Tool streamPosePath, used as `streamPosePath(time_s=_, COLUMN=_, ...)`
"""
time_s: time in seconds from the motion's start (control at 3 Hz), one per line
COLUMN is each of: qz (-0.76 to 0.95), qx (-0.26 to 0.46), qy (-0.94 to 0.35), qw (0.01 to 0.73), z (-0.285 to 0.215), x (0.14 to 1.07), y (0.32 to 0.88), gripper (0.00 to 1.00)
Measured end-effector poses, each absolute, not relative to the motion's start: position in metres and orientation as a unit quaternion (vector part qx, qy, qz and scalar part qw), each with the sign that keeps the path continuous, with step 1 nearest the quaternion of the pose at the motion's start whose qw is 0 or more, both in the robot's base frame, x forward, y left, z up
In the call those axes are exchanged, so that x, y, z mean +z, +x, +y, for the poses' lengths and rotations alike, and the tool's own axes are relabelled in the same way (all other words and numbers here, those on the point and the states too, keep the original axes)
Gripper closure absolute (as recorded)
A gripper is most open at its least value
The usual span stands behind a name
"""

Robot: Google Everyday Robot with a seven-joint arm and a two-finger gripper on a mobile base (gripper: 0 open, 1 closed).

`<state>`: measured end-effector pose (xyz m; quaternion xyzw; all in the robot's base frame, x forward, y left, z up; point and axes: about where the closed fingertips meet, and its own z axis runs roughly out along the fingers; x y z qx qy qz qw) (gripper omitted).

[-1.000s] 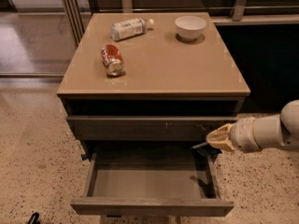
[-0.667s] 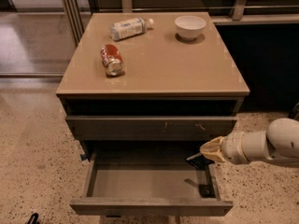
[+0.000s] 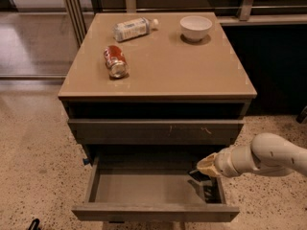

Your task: Place rxbar blueberry into middle drawer

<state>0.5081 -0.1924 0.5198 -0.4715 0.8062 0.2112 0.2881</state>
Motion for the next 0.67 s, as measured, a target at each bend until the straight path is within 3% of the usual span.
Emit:
streamPosePath(time_s=0.33, qz=0.817, qx=0.221, qy=-0.470, qw=0.249, z=-0.1888, x=0.4783, y=0.5102, gripper=1.00)
streamPosePath(time_s=0.67, qz=0.818, qx=0.222, qy=-0.471, qw=0.246, z=-0.1874, x=0.4750, y=0.5096, gripper=0.73)
